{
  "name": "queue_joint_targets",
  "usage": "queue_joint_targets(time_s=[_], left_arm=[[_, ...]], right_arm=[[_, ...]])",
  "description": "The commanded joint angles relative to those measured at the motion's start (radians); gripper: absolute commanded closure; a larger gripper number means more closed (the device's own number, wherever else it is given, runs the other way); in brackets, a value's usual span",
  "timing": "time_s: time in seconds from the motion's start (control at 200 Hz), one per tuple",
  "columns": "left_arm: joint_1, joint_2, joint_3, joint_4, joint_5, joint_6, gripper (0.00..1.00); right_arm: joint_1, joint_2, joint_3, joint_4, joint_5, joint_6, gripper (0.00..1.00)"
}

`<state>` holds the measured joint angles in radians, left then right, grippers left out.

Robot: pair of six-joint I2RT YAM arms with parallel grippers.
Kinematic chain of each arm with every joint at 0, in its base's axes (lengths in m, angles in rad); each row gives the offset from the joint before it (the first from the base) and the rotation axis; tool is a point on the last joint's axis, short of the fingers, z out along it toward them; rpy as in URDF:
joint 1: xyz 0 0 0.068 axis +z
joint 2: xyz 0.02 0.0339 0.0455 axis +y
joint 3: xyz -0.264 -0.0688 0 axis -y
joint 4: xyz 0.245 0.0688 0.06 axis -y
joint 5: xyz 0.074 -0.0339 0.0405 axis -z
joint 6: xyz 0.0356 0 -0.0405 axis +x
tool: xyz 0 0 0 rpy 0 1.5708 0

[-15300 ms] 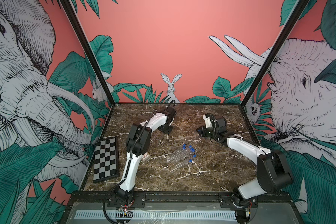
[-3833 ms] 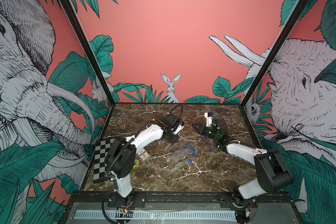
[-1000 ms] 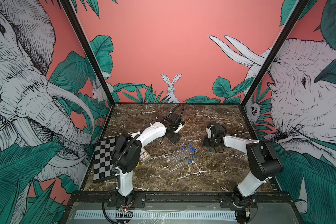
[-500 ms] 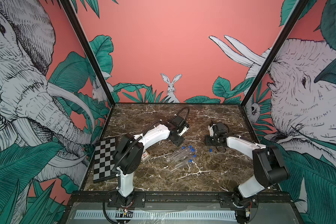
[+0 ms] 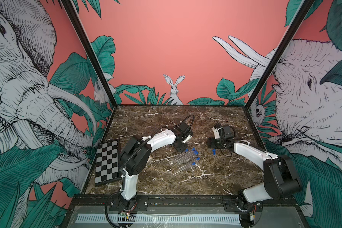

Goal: Remove stoppers from test tubes
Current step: Place the stopper at the center of the board, then pick up the test tube at the center of the board.

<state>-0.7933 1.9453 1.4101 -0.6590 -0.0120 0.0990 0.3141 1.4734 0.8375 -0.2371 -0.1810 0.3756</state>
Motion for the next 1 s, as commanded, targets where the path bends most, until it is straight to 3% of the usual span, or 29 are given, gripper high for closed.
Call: queue_joint_targets(time_s=[0.0, 0.525, 0.995], left_arm=[[-0.013, -0.001, -0.02, 0.0, 0.0, 0.005, 0.43], [-0.024, 0.037, -0.028, -0.006, -0.047, 0.02, 0.48], [-0.03, 0.027, -0.086, 0.007, -0.06, 0.004, 0.67]], right_arm=[[0.005, -0.022, -0.005, 0.024, -0.015, 0.011, 0.43], [0.005, -0.024, 0.003, 0.03, -0.02, 0.01, 0.41], [0.005, -0.028, 0.005, 0.031, -0.019, 0.016, 0.41]])
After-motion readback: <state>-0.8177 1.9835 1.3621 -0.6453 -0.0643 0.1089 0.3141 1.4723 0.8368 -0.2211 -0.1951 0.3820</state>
